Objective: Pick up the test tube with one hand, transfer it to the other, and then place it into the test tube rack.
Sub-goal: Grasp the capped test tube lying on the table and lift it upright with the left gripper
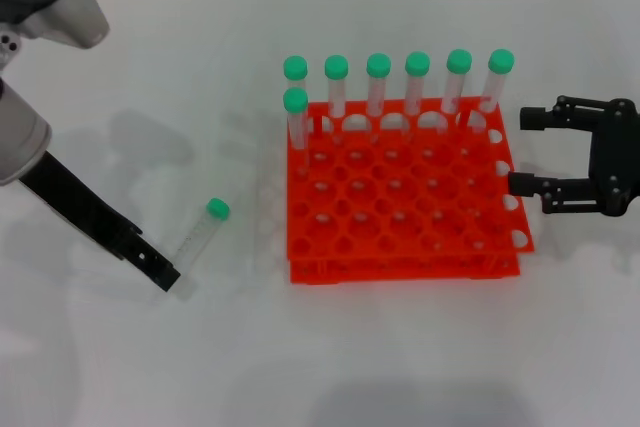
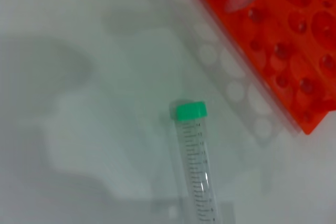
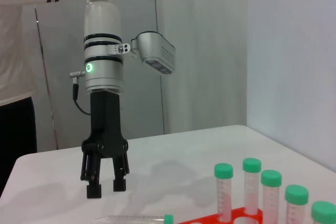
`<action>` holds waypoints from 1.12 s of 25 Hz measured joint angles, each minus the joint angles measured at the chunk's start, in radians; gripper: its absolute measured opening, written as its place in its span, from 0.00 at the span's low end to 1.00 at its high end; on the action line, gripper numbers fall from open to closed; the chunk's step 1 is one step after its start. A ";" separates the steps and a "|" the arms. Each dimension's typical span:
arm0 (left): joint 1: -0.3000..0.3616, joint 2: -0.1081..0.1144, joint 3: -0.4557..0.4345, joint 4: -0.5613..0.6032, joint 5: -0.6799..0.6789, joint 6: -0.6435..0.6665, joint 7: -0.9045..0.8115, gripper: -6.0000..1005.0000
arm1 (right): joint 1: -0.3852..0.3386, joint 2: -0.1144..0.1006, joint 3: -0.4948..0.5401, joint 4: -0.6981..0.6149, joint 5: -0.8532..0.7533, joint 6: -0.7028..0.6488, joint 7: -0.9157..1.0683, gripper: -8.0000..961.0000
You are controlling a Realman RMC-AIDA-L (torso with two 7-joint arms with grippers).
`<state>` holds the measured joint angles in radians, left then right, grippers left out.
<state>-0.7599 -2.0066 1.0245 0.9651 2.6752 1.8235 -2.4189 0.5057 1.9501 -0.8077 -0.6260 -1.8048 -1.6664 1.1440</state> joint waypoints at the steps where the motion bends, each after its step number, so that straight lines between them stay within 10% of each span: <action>1: 0.000 -0.002 0.010 0.000 0.003 -0.002 -0.008 0.87 | 0.000 0.002 -0.001 0.001 0.000 0.001 -0.004 0.81; 22: -0.038 -0.028 0.074 -0.089 0.058 -0.089 -0.119 0.82 | -0.007 0.018 0.001 0.003 0.000 0.000 -0.009 0.80; 28: -0.054 -0.045 0.075 -0.104 0.104 -0.106 -0.145 0.58 | -0.008 0.019 0.001 0.003 -0.001 0.001 -0.009 0.80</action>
<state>-0.8134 -2.0520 1.1000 0.8613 2.7797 1.7171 -2.5634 0.4973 1.9688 -0.8062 -0.6227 -1.8054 -1.6655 1.1351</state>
